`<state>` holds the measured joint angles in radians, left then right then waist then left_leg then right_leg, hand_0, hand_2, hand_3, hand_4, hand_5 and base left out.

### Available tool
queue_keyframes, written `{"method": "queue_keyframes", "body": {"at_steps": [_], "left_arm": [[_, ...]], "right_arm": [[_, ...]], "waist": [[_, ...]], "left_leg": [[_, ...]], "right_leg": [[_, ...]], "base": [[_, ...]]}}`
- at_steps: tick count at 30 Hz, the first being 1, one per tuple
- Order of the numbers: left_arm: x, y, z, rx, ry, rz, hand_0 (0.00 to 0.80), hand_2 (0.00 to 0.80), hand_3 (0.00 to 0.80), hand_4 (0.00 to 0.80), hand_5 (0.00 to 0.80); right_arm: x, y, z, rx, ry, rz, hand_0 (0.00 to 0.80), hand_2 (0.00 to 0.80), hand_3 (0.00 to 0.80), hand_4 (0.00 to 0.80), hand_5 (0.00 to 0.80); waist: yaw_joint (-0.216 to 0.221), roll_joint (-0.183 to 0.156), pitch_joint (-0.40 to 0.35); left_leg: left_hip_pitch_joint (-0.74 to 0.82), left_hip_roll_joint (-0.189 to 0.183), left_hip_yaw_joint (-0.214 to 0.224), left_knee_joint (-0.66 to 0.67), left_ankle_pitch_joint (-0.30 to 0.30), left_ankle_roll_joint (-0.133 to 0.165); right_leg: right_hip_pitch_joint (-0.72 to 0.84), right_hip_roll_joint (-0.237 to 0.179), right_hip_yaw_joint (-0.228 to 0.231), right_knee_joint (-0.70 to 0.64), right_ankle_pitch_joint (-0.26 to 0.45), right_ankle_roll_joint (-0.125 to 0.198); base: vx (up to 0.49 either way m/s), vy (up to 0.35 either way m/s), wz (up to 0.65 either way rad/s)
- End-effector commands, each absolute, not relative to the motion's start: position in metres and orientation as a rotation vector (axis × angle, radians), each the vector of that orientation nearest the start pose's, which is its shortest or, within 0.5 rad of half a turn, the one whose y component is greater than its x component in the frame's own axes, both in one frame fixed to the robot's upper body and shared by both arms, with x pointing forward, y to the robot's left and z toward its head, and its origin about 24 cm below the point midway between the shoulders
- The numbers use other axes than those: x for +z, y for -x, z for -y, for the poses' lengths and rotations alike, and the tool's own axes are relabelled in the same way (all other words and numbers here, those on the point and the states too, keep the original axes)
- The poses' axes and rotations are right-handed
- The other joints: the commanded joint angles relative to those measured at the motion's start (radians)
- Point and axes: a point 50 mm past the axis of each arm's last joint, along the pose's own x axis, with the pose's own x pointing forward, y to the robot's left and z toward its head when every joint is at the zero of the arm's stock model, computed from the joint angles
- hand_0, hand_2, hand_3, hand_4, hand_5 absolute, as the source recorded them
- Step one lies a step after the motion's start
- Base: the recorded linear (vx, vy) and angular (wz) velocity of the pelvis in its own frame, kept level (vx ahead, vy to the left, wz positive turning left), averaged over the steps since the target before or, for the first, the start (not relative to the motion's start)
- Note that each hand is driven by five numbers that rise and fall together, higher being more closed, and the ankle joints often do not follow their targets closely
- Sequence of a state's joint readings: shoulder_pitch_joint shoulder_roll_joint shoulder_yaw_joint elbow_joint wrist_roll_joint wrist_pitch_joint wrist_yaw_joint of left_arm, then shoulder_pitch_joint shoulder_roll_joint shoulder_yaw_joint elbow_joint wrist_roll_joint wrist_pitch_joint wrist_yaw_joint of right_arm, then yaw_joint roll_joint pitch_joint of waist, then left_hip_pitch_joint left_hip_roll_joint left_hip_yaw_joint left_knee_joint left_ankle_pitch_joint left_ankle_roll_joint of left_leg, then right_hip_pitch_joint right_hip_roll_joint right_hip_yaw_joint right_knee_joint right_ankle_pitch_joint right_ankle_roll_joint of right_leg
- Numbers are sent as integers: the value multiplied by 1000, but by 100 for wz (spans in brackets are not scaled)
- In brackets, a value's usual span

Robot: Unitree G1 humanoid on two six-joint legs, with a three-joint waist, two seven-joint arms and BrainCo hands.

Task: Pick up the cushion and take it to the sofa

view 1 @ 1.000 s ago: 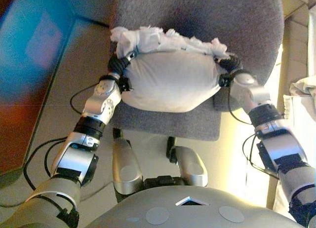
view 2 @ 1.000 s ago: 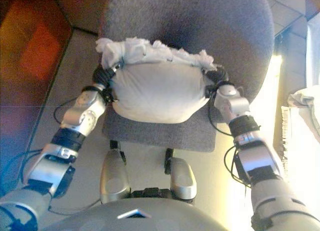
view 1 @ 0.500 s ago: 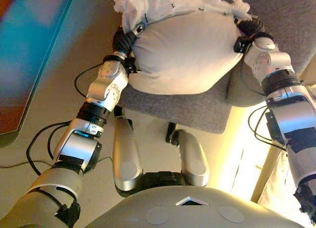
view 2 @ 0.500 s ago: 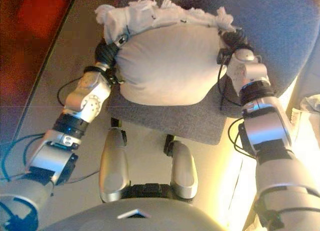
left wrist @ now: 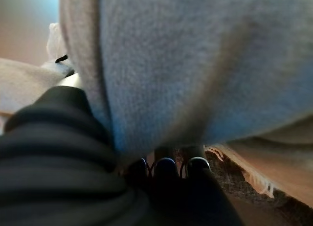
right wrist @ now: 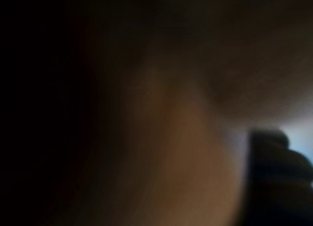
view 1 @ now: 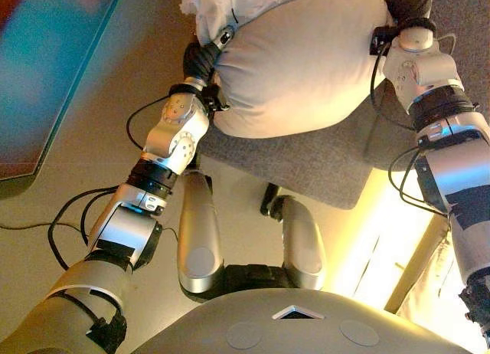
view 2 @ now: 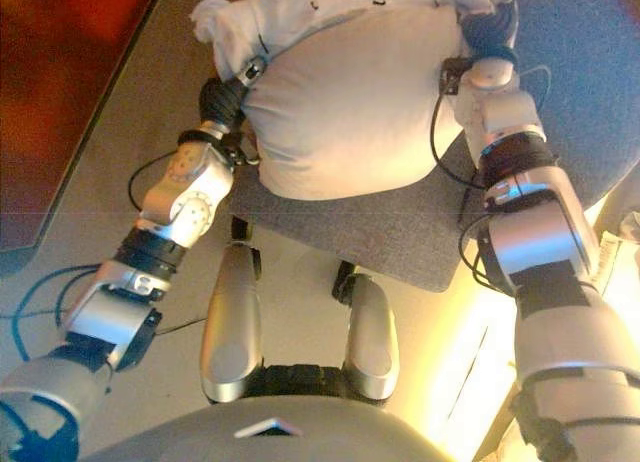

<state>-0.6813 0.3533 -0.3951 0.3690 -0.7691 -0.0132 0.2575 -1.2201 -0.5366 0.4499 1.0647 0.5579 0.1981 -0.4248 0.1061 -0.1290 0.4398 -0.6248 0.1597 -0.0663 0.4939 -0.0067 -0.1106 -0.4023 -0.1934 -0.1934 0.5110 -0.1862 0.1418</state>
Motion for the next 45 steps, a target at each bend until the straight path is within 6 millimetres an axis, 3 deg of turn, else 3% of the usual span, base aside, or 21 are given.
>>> {"method": "queue_keyframes", "body": {"at_steps": [1,8,13,22,27,34,39,45], "left_arm": [[146,-351,-99,-247,232,120,0,0,0,0,0],[154,-353,-112,-223,235,154,0,0,0,0,0],[154,-349,-126,-197,254,177,0,0,0,0,0],[123,-331,-157,-132,299,118,0,0,0,0,0],[98,-319,-170,-128,288,40,0,0,0,0,0],[72,-297,-189,-89,347,0,0,0,0,0,0],[66,-281,-205,-70,386,21,0,0,0,0,0],[48,-258,-210,-74,417,16,0,0,0,0,0]], "right_arm": [[263,-411,260,-561,292,39,0,0,0,0,0],[250,-408,272,-616,102,11,0,0,0,0,0],[244,-400,292,-648,9,39,0,0,0,0,0],[233,-383,324,-663,-40,33,0,0,0,0,0],[229,-367,352,-771,-16,-8,0,0,0,0,0],[223,-358,360,-747,-15,50,0,0,0,0,0],[175,-344,345,-611,-63,53,0,0,0,0,0],[79,-295,297,-402,-335,76,0,0,0,0,0]], "waist": [[50,-5,-27],[63,-8,-36],[54,-17,-72],[43,-15,-202],[48,-7,-292],[42,24,-369],[7,44,-373],[-49,64,-360]], "left_leg": [[10,78,-19,55,-54,-67],[46,82,-6,30,-50,-73],[103,101,32,-14,-33,-83],[307,112,108,-153,-8,-84],[426,94,124,-235,-7,-76],[539,59,142,-299,-22,-59],[575,46,172,-322,-27,-47],[610,24,211,-367,-29,-18]], "right_leg": [[35,-40,21,-158,175,46],[100,-36,-2,-210,179,53],[172,-39,-21,-273,192,60],[325,-47,-42,-382,207,74],[397,-44,-45,-432,214,80],[448,-45,-29,-475,228,79],[444,-49,-23,-491,245,77],[420,-46,-4,-500,263,81]], "base": [[31,-59,11],[17,-52,11],[61,-45,3],[139,25,8],[213,71,-1],[124,112,-8],[-48,111,-12],[-101,55,-14]]}}
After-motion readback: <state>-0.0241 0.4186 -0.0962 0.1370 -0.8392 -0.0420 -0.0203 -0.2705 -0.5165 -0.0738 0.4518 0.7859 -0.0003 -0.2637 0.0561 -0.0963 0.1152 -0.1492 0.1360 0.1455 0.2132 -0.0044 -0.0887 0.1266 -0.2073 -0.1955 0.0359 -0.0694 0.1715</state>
